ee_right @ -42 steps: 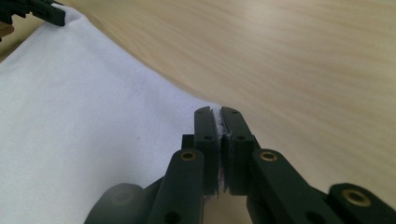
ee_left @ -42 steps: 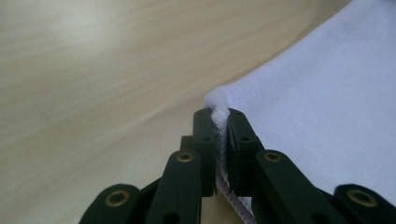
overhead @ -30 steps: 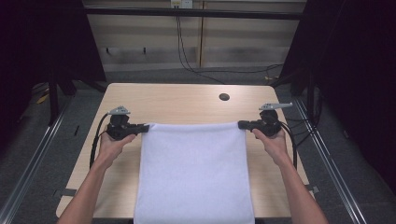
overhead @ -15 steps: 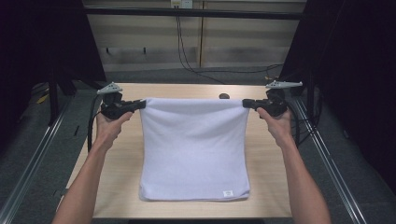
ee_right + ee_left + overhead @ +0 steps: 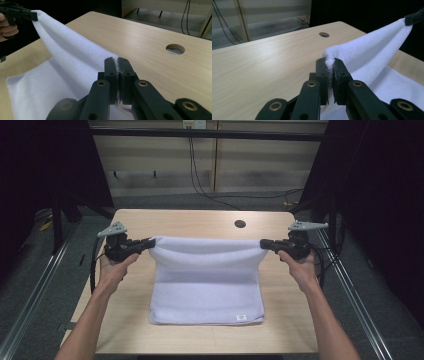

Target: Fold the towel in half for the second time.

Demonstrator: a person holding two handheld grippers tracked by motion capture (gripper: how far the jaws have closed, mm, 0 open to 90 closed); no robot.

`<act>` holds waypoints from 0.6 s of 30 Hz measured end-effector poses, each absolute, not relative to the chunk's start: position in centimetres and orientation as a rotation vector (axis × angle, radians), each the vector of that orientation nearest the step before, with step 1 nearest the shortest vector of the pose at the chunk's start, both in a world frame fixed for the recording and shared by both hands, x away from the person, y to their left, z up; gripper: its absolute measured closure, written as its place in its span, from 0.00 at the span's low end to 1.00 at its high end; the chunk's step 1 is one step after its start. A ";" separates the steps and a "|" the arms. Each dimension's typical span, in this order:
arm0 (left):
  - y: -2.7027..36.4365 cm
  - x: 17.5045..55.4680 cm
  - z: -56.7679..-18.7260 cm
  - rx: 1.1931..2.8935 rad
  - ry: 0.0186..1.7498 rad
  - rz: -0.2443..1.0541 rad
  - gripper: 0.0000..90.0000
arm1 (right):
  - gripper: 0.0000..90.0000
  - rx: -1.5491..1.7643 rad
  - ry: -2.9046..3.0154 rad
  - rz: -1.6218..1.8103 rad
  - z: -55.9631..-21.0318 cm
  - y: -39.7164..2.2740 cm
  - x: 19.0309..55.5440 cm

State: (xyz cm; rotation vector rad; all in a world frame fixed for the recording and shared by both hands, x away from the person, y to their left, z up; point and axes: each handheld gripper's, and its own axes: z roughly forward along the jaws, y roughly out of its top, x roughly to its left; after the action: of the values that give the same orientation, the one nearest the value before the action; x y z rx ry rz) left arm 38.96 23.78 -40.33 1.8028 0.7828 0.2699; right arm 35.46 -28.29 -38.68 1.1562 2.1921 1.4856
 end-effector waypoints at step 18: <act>24.5 29.0 -44.0 1.920 0.702 0.163 0.95 | 0.97 1.146 2.335 1.426 -43.9 -28.1 25.4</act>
State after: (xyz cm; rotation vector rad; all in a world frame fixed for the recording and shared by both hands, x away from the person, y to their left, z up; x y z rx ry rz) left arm 28.95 24.50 -43.97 1.9205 0.7016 0.1627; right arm 25.41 -28.08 -43.94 1.1458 2.3350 1.4260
